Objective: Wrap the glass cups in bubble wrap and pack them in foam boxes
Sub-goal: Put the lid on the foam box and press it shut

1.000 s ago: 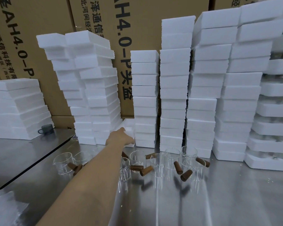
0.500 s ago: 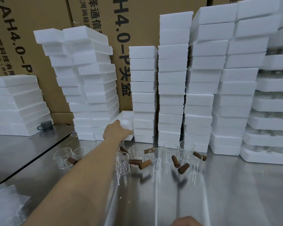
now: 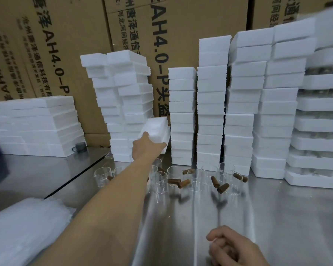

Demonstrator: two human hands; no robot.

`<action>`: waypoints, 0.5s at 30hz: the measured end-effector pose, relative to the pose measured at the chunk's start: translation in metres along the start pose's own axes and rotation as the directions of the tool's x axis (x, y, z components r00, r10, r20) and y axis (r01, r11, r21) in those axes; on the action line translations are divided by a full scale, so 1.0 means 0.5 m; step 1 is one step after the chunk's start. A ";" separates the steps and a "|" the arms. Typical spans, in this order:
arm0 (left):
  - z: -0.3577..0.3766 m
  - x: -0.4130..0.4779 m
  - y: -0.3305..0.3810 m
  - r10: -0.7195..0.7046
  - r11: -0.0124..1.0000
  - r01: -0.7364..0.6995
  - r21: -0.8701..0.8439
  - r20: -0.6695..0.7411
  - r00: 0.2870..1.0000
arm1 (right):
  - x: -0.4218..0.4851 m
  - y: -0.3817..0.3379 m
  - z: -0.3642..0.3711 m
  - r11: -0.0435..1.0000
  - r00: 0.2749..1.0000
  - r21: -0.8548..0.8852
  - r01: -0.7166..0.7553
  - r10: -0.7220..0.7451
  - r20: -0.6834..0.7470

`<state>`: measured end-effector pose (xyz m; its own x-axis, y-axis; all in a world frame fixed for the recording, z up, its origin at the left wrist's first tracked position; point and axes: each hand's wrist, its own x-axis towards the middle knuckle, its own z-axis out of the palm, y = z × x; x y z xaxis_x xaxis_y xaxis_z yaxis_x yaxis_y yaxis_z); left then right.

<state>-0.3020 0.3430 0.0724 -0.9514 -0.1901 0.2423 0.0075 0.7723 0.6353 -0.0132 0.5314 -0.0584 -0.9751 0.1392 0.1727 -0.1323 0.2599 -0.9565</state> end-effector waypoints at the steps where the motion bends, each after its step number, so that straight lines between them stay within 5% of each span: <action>1: -0.010 -0.013 -0.001 -0.006 1.000 0.006 -0.019 -0.001 1.000 | -0.003 -0.003 -0.002 1.000 1.000 -0.006 0.006 -0.006 0.026; 9: -0.087 -0.133 -0.037 0.001 0.995 -0.002 -0.101 -0.013 1.000 | -0.022 -0.005 -0.002 0.996 1.000 -0.092 0.017 -0.017 0.002; 15: -0.114 -0.299 -0.089 0.151 0.945 -0.151 -0.291 -0.020 0.988 | -0.046 -0.008 -0.008 0.997 0.997 -0.066 0.034 -0.039 -0.068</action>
<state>-0.1426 0.3028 0.0497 -0.9329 -0.0832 0.3505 0.2401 0.5817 0.7772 0.0103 0.5309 -0.0575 -0.9549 0.1934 0.2252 -0.1537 0.3269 -0.9325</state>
